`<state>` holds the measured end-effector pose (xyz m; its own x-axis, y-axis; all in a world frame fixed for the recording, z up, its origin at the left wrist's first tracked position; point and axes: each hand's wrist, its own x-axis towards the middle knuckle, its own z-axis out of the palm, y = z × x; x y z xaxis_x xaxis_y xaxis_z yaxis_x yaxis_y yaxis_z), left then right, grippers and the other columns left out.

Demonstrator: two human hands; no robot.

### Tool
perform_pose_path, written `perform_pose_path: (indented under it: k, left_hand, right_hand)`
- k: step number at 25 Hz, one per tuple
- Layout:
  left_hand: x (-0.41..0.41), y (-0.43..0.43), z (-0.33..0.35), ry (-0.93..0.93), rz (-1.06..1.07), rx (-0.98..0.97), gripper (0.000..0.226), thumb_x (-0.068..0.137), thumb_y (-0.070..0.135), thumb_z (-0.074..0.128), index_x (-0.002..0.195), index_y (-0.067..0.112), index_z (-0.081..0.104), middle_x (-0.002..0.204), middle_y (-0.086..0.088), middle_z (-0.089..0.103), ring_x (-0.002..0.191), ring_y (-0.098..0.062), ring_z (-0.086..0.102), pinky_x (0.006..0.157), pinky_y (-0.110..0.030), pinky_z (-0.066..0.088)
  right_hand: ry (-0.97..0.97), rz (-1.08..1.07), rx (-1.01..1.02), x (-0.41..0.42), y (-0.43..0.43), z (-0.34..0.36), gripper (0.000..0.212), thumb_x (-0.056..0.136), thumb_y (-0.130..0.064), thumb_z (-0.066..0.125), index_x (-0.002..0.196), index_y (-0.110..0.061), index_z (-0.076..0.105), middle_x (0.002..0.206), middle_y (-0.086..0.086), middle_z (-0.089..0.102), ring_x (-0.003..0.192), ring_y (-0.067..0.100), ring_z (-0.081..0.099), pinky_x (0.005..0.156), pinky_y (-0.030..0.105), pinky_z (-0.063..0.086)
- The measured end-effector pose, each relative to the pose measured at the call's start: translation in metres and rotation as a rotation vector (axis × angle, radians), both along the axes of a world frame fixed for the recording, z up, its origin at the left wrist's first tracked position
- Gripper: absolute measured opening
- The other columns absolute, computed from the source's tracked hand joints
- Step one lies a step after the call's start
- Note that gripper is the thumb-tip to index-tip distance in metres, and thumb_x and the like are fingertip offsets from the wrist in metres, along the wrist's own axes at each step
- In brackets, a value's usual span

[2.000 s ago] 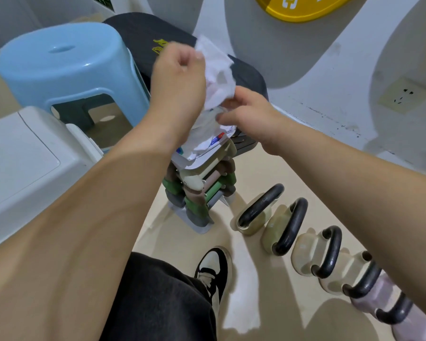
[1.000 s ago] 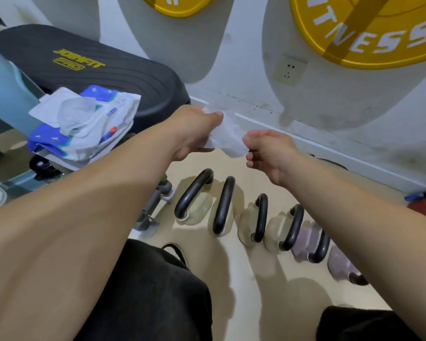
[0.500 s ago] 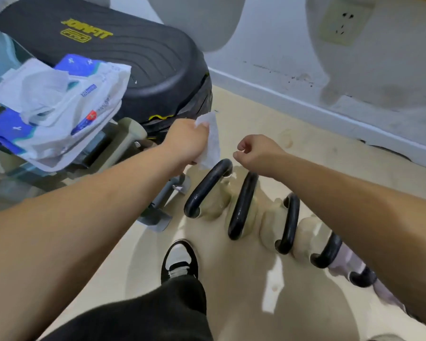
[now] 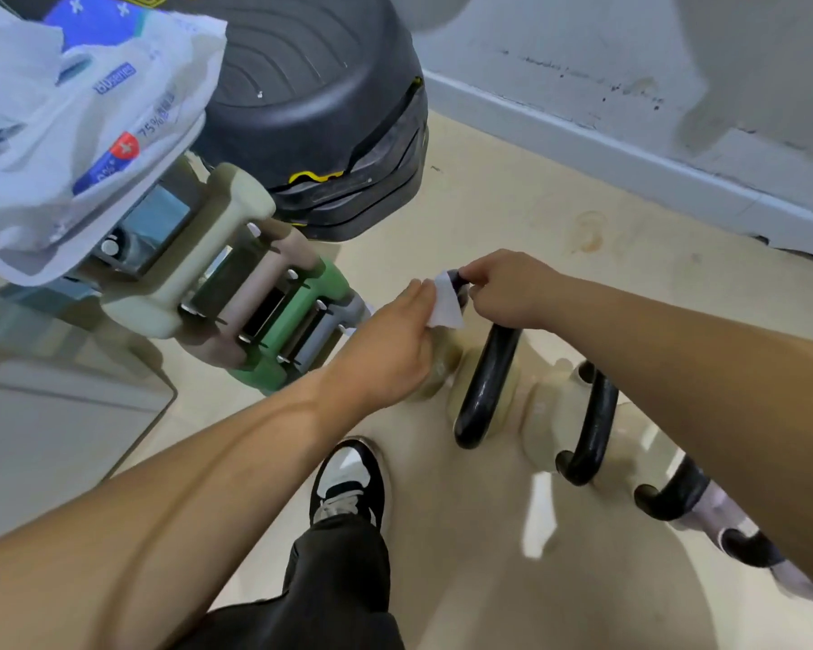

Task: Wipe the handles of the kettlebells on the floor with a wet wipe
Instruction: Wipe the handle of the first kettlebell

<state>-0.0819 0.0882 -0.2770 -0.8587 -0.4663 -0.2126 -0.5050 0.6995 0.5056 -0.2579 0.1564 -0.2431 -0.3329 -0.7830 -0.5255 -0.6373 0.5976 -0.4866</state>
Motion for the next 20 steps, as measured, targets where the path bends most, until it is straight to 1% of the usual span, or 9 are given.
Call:
perform_pose_path:
  k: [1, 3, 4, 6, 7, 9, 11, 13, 20]
  left_hand:
    - [0.006, 0.001, 0.003, 0.024, -0.039, -0.016, 0.037, 0.102, 0.02, 0.046, 0.135, 0.003, 0.045, 0.135, -0.016, 0.05, 0.126, -0.036, 0.05, 0.092, -0.037, 0.045]
    - [0.022, 0.009, 0.007, 0.074, -0.066, -0.034, 0.042, 0.107, 0.037, 0.036, 0.137, 0.01, 0.049, 0.145, -0.008, 0.051, 0.14, -0.025, 0.043, 0.099, -0.036, 0.045]
    - [0.026, 0.012, 0.01, 0.132, 0.012, -0.003, 0.042, 0.109, 0.041, 0.032, 0.127, 0.014, 0.058, 0.136, -0.004, 0.06, 0.136, -0.02, 0.049, 0.098, -0.036, 0.046]
    - [0.017, 0.008, 0.01, 0.211, 0.179, -0.051, 0.039, 0.108, 0.04, 0.036, 0.093, 0.018, 0.064, 0.087, 0.003, 0.069, 0.091, -0.018, 0.066, 0.077, -0.035, 0.051]
    - [0.005, 0.003, 0.006, 0.167, 0.212, -0.129, 0.032, 0.106, 0.036, 0.043, 0.09, 0.017, 0.062, 0.075, 0.003, 0.064, 0.076, -0.02, 0.062, 0.068, -0.037, 0.049]
    - [-0.03, -0.006, -0.007, -0.043, 0.183, -0.185, 0.016, 0.101, 0.026, 0.05, 0.111, 0.015, 0.056, 0.084, -0.003, 0.063, 0.077, -0.027, 0.06, 0.064, -0.037, 0.044]
    - [-0.057, -0.009, -0.018, -0.231, 0.122, -0.181, 0.037, 0.102, 0.02, 0.046, 0.137, 0.014, 0.039, 0.103, -0.01, 0.057, 0.085, -0.032, 0.061, 0.064, -0.038, 0.04]
    - [-0.063, -0.009, -0.025, -0.243, 0.098, -0.171, 0.042, 0.103, 0.021, 0.043, 0.143, 0.017, 0.031, 0.111, -0.012, 0.052, 0.085, -0.034, 0.061, 0.061, -0.038, 0.039]
    - [0.018, 0.015, -0.025, -0.129, 0.159, -0.255, 0.051, 0.107, 0.035, 0.034, 0.152, 0.014, 0.024, 0.115, -0.013, 0.059, 0.087, -0.034, 0.065, 0.062, -0.041, 0.049]
  right_hand:
    - [0.005, -0.002, 0.014, 0.001, 0.0, 0.004, 0.042, 0.096, -0.008, 0.044, 0.131, -0.013, 0.066, 0.132, 0.01, 0.065, 0.116, 0.029, 0.058, 0.096, 0.033, 0.048]
    - [0.008, -0.007, 0.045, 0.001, 0.001, 0.009, 0.046, 0.093, -0.005, 0.043, 0.134, -0.011, 0.063, 0.139, 0.013, 0.061, 0.127, 0.032, 0.056, 0.106, 0.04, 0.047]
    - [0.008, -0.007, 0.058, 0.0, 0.002, 0.011, 0.048, 0.093, -0.005, 0.043, 0.135, -0.011, 0.062, 0.141, 0.014, 0.06, 0.129, 0.033, 0.055, 0.107, 0.042, 0.047]
    - [0.007, 0.004, 0.067, 0.0, 0.002, 0.012, 0.049, 0.091, -0.005, 0.043, 0.136, -0.011, 0.062, 0.142, 0.016, 0.06, 0.127, 0.035, 0.057, 0.104, 0.043, 0.05]
    - [0.002, 0.012, 0.065, 0.0, 0.002, 0.014, 0.05, 0.091, -0.005, 0.042, 0.137, -0.012, 0.061, 0.142, 0.015, 0.06, 0.123, 0.034, 0.059, 0.101, 0.042, 0.051]
    - [-0.018, 0.017, 0.069, 0.0, 0.003, 0.016, 0.057, 0.091, -0.004, 0.04, 0.141, -0.022, 0.059, 0.14, 0.011, 0.062, 0.108, 0.03, 0.064, 0.09, 0.035, 0.054]
    - [-0.038, 0.006, 0.078, -0.001, 0.005, 0.017, 0.064, 0.09, -0.003, 0.038, 0.145, -0.03, 0.055, 0.142, 0.007, 0.061, 0.111, 0.027, 0.062, 0.092, 0.035, 0.053]
    - [-0.039, -0.001, 0.088, 0.0, 0.005, 0.018, 0.061, 0.091, -0.004, 0.038, 0.145, -0.027, 0.055, 0.145, 0.007, 0.059, 0.126, 0.03, 0.056, 0.105, 0.04, 0.049]
    - [0.004, 0.048, 0.126, 0.001, 0.003, 0.016, 0.06, 0.091, -0.004, 0.039, 0.148, -0.021, 0.05, 0.146, 0.014, 0.055, 0.13, 0.036, 0.054, 0.106, 0.047, 0.049]
